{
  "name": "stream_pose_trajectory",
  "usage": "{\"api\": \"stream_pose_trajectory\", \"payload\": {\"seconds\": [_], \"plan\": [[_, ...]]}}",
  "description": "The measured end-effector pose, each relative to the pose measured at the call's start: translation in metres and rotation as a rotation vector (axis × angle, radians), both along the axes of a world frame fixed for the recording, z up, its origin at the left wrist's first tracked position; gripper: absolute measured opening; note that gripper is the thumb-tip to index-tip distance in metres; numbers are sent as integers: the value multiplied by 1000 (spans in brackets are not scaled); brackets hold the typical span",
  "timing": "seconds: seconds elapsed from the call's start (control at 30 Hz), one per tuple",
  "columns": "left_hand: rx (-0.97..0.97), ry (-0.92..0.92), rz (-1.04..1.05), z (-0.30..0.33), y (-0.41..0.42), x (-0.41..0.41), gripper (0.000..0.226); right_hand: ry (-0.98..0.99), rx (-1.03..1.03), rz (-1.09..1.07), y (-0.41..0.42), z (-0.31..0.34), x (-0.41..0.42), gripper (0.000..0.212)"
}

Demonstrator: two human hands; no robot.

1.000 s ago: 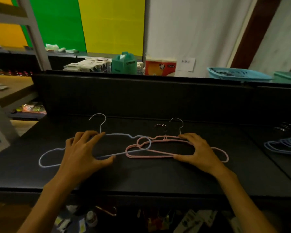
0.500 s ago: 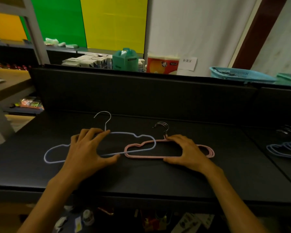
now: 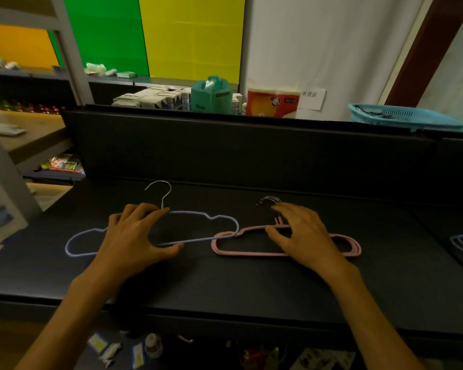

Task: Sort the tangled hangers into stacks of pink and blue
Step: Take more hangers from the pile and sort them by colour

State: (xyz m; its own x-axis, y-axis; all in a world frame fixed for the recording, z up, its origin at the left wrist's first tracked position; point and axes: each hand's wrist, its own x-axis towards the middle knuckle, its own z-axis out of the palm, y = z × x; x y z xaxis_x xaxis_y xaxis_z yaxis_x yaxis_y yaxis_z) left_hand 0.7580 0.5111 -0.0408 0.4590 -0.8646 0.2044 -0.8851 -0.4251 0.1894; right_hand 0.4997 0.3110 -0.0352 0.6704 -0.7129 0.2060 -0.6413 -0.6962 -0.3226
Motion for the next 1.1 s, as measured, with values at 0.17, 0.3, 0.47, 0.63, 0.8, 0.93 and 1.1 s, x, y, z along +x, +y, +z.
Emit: {"api": "stream_pose_trajectory", "payload": {"seconds": [0.17, 0.3, 0.47, 0.63, 0.8, 0.93, 1.1], "plan": [[61, 44, -16, 0, 14, 34, 105, 15, -15, -25, 13, -3, 30, 63], [125, 55, -37, -2, 21, 60, 90, -1, -11, -61, 27, -3, 47, 61], [152, 78, -104, -8, 23, 87, 89, -24, -20, -105, 43, -3, 60, 59], [181, 112, -195, -13, 23, 102, 115, -29, -19, -169, 60, -1, 68, 58], [243, 101, -220, -12, 18, 104, 93, -11, -7, -219, 71, -3, 65, 57], [265, 55, -210, -2, 7, 92, 92, -7, -16, -246, 73, -4, 50, 56], [115, -53, -263, 18, -26, 42, 83, -12, -68, -288, 68, 0, 19, 59]]}}
